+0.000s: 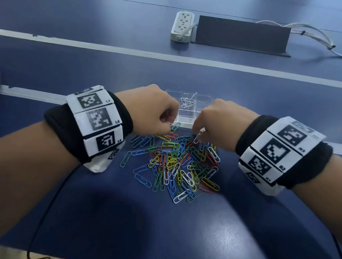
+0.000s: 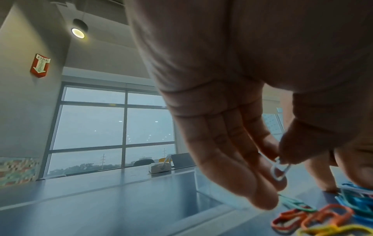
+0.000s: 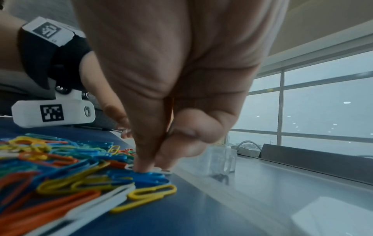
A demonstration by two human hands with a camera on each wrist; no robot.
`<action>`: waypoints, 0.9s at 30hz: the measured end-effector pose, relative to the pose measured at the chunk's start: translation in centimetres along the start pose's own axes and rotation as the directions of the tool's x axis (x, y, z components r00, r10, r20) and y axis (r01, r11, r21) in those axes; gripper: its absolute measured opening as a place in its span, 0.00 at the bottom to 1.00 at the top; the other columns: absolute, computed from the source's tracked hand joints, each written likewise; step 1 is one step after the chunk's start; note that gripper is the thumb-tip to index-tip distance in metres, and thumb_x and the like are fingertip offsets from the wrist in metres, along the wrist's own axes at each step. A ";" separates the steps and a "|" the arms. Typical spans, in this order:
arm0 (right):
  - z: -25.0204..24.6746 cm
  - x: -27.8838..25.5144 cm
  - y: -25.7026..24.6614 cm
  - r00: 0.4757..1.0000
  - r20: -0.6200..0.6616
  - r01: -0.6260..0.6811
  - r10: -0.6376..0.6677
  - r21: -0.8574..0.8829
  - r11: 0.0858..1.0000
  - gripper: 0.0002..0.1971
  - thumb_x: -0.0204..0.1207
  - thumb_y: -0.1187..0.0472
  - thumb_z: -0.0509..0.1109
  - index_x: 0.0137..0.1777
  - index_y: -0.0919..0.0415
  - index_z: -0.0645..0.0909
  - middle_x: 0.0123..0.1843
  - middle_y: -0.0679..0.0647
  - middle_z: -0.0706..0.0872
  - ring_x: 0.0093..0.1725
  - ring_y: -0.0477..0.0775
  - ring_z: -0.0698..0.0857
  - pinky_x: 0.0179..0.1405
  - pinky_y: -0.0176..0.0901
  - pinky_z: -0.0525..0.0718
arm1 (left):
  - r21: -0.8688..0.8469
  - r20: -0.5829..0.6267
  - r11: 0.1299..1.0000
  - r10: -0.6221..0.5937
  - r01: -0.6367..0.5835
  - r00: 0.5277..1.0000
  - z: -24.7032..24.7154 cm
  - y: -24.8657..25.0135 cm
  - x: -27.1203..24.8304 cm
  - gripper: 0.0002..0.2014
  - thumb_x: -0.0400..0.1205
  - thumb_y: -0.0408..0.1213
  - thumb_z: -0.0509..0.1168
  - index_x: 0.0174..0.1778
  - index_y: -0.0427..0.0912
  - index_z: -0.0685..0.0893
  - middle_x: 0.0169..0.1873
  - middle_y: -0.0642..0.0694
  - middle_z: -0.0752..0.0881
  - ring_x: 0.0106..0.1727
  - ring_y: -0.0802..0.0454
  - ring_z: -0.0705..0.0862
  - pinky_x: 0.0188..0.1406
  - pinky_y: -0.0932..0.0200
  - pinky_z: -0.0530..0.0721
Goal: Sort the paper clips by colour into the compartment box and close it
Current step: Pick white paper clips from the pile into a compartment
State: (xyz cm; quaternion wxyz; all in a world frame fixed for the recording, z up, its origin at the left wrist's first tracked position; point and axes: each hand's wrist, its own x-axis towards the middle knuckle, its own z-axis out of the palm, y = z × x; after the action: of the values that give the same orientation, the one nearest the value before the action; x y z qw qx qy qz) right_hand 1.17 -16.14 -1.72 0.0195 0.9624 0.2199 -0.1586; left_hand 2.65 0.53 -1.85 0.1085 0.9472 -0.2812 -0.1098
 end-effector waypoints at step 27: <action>0.0 -2.7 4.2 0.961 0.217 -0.275 0.170 0.799 0.535 0.12 0.75 0.73 0.58 0.43 0.62 0.83 0.31 0.56 0.82 0.27 0.53 0.84 0.30 0.38 0.88 | -0.061 -0.141 0.992 -0.115 0.107 0.983 -1.3 1.4 6.8 0.11 0.78 0.32 0.63 0.51 0.43 0.89 0.41 0.48 0.85 0.44 0.54 0.77 0.47 0.65 0.73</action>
State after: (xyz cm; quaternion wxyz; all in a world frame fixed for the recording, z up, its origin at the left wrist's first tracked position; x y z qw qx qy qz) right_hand 0.71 -21.05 -0.98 -0.3980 0.8693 -0.0051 -0.2930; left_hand 7.81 -4.21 -1.26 0.1475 0.9636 -0.2164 -0.0545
